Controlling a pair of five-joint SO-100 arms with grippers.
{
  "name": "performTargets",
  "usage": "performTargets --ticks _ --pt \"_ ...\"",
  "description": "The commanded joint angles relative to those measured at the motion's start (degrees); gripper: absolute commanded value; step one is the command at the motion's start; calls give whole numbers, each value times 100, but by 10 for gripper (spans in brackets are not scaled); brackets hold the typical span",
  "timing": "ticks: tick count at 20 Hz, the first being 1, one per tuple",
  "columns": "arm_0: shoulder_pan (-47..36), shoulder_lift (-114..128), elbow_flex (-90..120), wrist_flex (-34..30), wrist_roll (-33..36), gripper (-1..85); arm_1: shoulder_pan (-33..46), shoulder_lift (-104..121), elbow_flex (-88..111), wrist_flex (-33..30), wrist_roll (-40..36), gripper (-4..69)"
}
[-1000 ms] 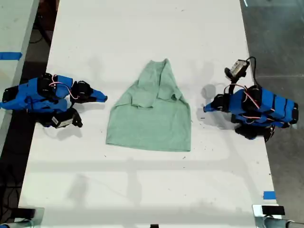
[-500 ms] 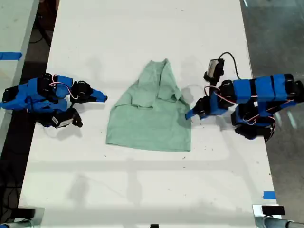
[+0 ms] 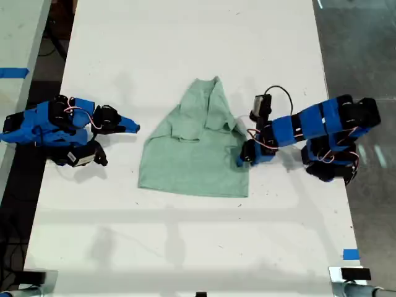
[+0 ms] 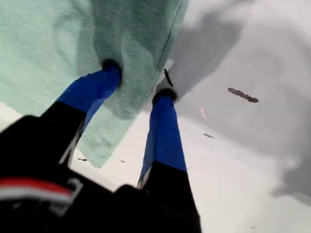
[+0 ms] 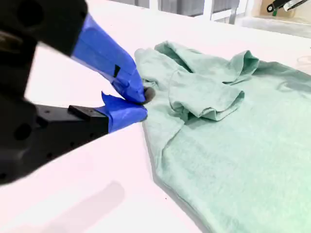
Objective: Fold t shirt
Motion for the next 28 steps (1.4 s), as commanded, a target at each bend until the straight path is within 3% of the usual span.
performTargets --ticks 1,4,9,12,16,24,25,26,27,28 --pt "-9 53 53 26 -62 1 -105 18 105 26 185 89" --pt "0 53 53 26 -70 1 -88 387 114 466 387 16" --pt "0 53 53 26 -70 1 -53 1222 -185 1573 413 16" --pt "-9 53 53 26 -70 1 -9 1433 -1099 2268 9 16" --pt "-26 53 53 26 -62 1 62 932 -2558 2399 -756 16" --pt "-9 53 53 26 -53 1 9 -2654 -5449 2092 -1617 15" --pt "-9 53 53 26 -53 1 0 -3041 -5739 2109 -1670 26" --pt "-9 53 53 26 -53 1 -9 -3322 -5950 2136 -1661 106" --pt "-9 53 53 26 -44 1 -26 -3401 -6003 2145 -1564 282" --pt "-9 53 53 26 -44 1 -44 -3357 -5985 2171 -1538 293"
